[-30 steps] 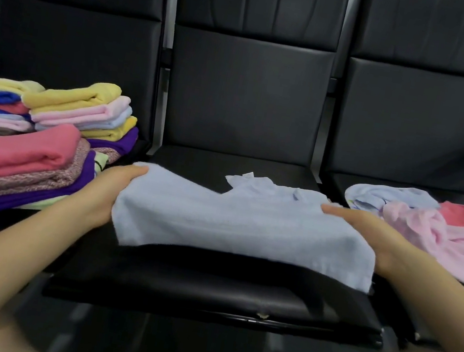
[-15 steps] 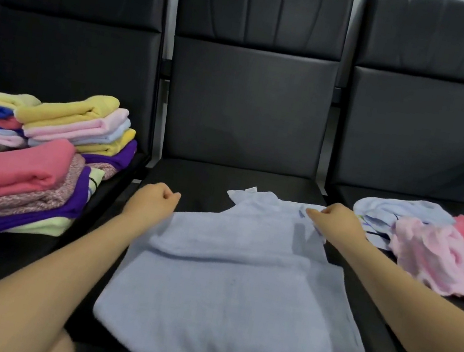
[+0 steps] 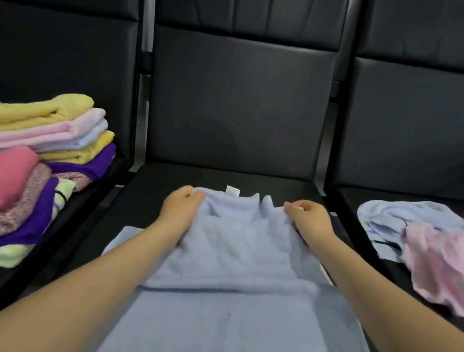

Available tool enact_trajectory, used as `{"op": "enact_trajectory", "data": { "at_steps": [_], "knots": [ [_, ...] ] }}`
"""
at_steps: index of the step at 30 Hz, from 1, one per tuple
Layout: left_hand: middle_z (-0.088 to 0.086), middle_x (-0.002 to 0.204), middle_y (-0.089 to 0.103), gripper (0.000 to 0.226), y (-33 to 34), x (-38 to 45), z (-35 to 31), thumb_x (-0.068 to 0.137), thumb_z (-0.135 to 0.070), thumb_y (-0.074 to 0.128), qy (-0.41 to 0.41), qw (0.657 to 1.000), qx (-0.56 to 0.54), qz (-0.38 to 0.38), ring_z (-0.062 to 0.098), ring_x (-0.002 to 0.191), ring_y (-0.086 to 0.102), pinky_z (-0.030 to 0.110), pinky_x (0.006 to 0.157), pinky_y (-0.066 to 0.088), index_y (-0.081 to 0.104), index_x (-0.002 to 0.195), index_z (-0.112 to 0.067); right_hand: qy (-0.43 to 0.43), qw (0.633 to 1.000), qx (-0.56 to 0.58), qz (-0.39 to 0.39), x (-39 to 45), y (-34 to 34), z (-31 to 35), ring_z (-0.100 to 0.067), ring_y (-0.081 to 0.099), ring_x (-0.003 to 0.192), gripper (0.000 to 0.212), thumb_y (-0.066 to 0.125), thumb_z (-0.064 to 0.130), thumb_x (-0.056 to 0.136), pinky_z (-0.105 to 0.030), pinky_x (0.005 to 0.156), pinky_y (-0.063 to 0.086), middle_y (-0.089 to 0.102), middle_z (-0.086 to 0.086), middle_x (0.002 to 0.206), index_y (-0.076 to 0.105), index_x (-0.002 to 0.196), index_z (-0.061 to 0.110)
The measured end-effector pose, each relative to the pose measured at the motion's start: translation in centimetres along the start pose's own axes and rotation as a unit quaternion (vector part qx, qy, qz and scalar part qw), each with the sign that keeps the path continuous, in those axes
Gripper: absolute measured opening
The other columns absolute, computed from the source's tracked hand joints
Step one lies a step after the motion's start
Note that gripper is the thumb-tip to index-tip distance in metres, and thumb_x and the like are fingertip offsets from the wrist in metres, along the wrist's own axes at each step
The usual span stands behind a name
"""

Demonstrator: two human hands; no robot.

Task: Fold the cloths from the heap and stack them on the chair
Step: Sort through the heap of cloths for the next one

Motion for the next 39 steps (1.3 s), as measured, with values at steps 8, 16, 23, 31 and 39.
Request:
{"op": "enact_trajectory", "data": {
  "at_steps": [8, 16, 23, 31, 39],
  "knots": [
    [-0.001, 0.064, 0.028, 0.027, -11.1, -3.9, -3.4, 0.083, -0.02, 0.051, 0.173, 0.967, -0.017, -0.184, 0.014, 0.059, 0.024, 0.032, 0.053, 0.022, 0.033, 0.064, -0.013, -0.117, 0.993, 0.009, 0.019, -3.2, -2.0, 4.9, -0.011, 0.056, 0.074, 0.019, 0.056, 0.011, 0.091, -0.024, 0.063, 0.044, 0.063, 0.003, 0.079, 0.067, 0.076, 0.017],
    [0.0, 0.101, 0.053, 0.023, -6.6, -2.6, 0.3, 0.088, -0.005, 0.047, -0.031, 0.998, 0.038, -0.047, 0.017, 0.087, 0.047, 0.028, 0.066, 0.038, 0.06, 0.103, -0.016, -0.1, 0.932, -0.289, 0.193, -4.9, 2.2, 1.9, -0.021, 0.043, 0.061, 0.042, 0.06, 0.04, 0.089, -0.03, 0.056, 0.033, 0.045, -0.008, 0.063, 0.059, 0.064, 0.007],
    [0.008, 0.089, 0.056, 0.03, -8.7, -0.9, 2.3, 0.091, -0.031, 0.059, -0.048, 0.975, 0.216, -0.035, 0.025, 0.087, 0.052, 0.034, 0.078, 0.04, 0.065, 0.078, -0.005, -0.125, 0.923, -0.35, 0.099, -3.4, 3.6, 1.9, -0.022, 0.051, 0.11, 0.038, 0.054, 0.045, 0.093, -0.032, 0.089, 0.045, 0.051, -0.006, 0.124, 0.059, 0.117, 0.016],
    [0.01, 0.118, 0.059, 0.039, -8.7, -0.1, 2.6, 0.087, -0.006, 0.054, -0.025, 0.976, 0.212, -0.035, 0.023, 0.099, 0.052, 0.029, 0.083, 0.04, 0.058, 0.124, -0.018, -0.11, 0.932, -0.308, 0.157, -2.9, 5.8, 1.6, -0.02, 0.059, 0.082, 0.014, 0.059, 0.026, 0.089, -0.026, 0.061, 0.042, 0.065, -0.005, 0.09, 0.064, 0.091, 0.014],
    [-0.004, 0.105, 0.064, 0.014, -5.0, -0.5, 1.8, 0.089, -0.02, 0.065, 0.004, 0.993, 0.114, 0.032, 0.013, 0.097, 0.057, 0.026, 0.082, 0.041, 0.068, 0.085, -0.034, 0.039, 0.994, 0.042, 0.098, -1.9, 1.5, -0.1, -0.018, 0.057, 0.076, 0.014, 0.063, 0.016, 0.09, -0.025, 0.06, 0.044, 0.062, -0.006, 0.083, 0.064, 0.077, 0.013]
  ]
}}
Point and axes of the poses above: each hand's wrist, its own x-axis towards the middle knuckle, its own y-axis out of the palm, z = x × y, the point moved 10 cm from there along x, towards the middle knuckle
